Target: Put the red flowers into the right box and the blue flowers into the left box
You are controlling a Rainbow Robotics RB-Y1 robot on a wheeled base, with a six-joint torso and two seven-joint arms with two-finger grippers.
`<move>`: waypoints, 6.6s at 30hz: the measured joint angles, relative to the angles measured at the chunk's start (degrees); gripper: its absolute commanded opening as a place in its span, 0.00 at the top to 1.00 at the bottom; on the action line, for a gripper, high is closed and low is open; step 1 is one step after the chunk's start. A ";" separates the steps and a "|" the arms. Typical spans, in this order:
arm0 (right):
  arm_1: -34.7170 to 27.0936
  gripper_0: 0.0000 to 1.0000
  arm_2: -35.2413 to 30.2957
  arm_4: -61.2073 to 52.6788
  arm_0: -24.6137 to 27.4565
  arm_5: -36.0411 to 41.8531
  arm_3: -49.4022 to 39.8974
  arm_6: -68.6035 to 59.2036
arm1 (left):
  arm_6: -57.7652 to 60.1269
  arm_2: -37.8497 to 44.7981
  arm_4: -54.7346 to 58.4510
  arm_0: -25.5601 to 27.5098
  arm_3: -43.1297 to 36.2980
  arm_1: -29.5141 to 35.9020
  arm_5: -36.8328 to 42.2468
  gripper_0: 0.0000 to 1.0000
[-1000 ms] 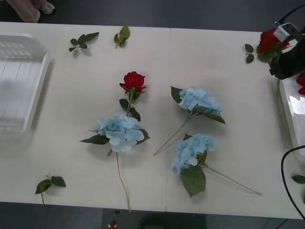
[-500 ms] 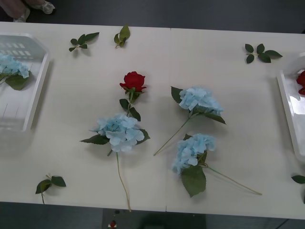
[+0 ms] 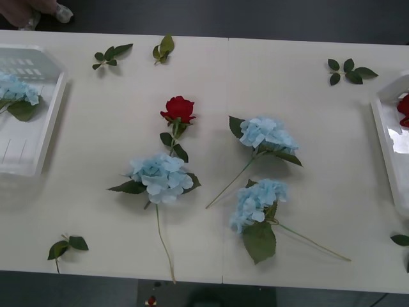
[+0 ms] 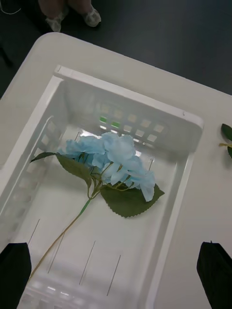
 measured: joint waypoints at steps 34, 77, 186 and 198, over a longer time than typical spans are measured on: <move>0.00 0.09 10.95 -5.37 2.16 -20.44 15.87 3.18 | 13.24 -22.44 -11.10 -0.60 -28.26 -18.16 -3.51 0.00; 4.41 0.10 10.95 -33.09 2.16 15.71 -17.56 33.80 | 24.96 -59.96 -22.17 -20.40 -7.14 -25.48 -6.74 0.00; 14.19 0.09 -2.79 -53.11 18.96 18.99 -41.73 0.71 | 35.73 -40.38 -27.31 -29.19 -11.84 -26.39 -20.77 1.00; 13.85 0.09 -5.39 -62.12 12.85 19.14 -28.50 0.71 | 36.12 -41.82 -32.17 -39.11 -5.17 -46.12 -20.99 1.00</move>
